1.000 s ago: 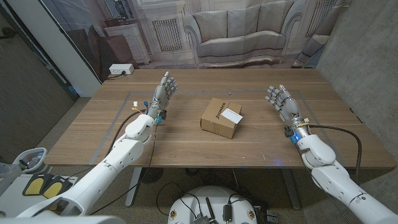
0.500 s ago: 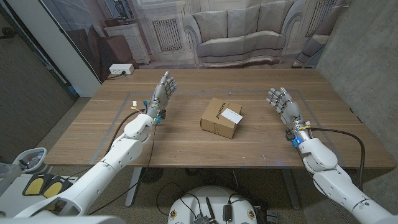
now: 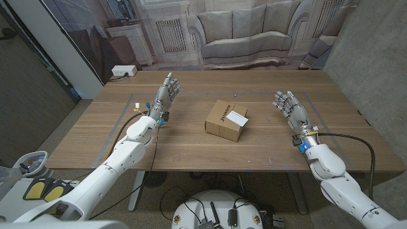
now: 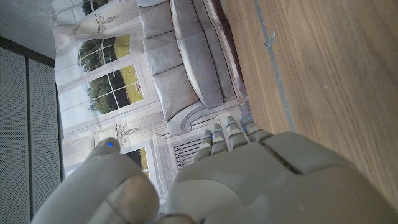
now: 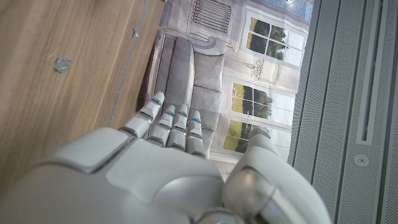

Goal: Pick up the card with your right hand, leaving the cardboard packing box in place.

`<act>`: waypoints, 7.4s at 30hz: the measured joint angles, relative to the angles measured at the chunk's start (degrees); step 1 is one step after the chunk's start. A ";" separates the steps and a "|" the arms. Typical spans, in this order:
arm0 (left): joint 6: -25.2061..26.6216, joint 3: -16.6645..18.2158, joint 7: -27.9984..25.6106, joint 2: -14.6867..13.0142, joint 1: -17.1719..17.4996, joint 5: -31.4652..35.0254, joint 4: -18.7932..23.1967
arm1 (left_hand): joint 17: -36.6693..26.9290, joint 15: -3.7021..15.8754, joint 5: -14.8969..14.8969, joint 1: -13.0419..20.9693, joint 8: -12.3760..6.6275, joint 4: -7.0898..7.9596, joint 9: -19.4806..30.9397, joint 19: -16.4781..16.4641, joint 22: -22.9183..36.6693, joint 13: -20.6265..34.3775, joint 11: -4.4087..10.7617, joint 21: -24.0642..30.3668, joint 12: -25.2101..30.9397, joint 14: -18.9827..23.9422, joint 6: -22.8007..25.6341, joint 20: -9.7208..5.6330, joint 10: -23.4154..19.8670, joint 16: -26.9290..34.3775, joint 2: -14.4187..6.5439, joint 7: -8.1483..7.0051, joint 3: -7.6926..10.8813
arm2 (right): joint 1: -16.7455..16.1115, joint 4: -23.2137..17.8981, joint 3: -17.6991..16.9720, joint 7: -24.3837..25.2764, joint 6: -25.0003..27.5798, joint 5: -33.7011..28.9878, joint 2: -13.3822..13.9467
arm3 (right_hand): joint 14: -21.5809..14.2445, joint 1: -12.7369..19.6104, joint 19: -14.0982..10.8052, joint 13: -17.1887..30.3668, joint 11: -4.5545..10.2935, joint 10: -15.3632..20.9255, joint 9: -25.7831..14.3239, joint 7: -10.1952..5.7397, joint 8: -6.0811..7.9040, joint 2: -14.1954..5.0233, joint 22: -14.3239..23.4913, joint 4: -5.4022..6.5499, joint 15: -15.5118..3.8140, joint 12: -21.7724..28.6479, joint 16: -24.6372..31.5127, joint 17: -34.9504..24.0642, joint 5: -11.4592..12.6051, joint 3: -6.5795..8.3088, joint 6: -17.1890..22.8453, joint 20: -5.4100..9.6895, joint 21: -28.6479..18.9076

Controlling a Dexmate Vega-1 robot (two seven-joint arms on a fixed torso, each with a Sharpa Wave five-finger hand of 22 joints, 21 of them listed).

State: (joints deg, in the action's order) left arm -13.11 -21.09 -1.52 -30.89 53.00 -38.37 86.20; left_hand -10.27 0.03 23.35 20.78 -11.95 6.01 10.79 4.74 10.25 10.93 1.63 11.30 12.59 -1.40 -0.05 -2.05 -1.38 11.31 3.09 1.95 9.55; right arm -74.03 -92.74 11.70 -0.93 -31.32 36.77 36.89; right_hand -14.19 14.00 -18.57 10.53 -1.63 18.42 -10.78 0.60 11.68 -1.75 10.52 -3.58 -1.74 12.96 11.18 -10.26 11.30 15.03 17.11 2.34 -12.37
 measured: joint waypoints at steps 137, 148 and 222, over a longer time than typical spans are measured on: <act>2.96 -0.15 -3.83 -1.91 1.69 2.32 5.89 | 0.00 0.41 0.00 0.76 0.00 0.00 -0.01 0.01 0.00 0.00 0.10 0.00 -0.30 0.41 0.71 0.00 -0.73 -0.44 -0.76 0.11 -1.58 | -9.54 -2.19 -8.09 24.37 -8.35 -43.92 -3.93 | -8.19 18.00 -6.46 0.00 9.34 8.88 -0.29 -9.36 1.50 1.74 0.00 -6.96 -0.62 1.33 0.00 0.12 1.33 4.58 11.37 0.31 -0.37; 2.49 -0.20 -3.64 -1.61 1.50 2.32 5.27 | 0.00 0.41 0.00 0.75 0.00 -0.07 -0.01 0.01 0.00 0.00 0.10 0.00 -0.29 0.41 0.71 0.00 -0.73 -0.44 -0.76 0.11 -1.99 | -9.91 -3.25 -8.71 27.08 -6.75 -47.91 -3.71 | -9.01 24.10 -7.07 0.00 10.87 8.99 -0.29 -11.28 1.25 3.07 0.00 -7.28 -0.83 1.33 -0.43 0.12 1.77 5.74 11.24 0.30 -0.37; 2.11 0.93 -5.74 -2.53 3.31 3.10 7.79 | 0.00 0.41 0.00 1.21 0.00 0.00 -0.01 0.01 0.00 0.00 0.10 0.00 -0.50 0.41 1.02 0.00 -0.72 -0.44 -1.21 -0.21 -2.85 | -8.26 -7.43 -0.84 50.75 9.07 -75.87 8.51 | -13.83 33.93 -10.85 0.00 13.92 12.50 -0.55 -13.46 1.79 5.59 0.43 -4.79 -0.94 1.11 0.00 -0.01 3.11 5.14 17.66 0.61 -0.99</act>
State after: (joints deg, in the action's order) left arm -11.00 -20.16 -7.26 -33.42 56.31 -35.27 93.99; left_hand -10.27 0.44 23.35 21.99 -11.95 6.01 10.78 4.75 10.25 10.94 1.72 11.30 12.09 -0.99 0.97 -2.05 -2.10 10.86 1.88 1.74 6.71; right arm -82.29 -100.17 10.86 49.82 -22.24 -39.10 45.39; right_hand -28.02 47.92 -29.42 10.53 12.28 30.91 -11.33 -12.85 13.47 3.83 10.95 -8.37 -2.68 14.07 11.18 -10.27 14.41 20.17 34.77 2.95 -13.36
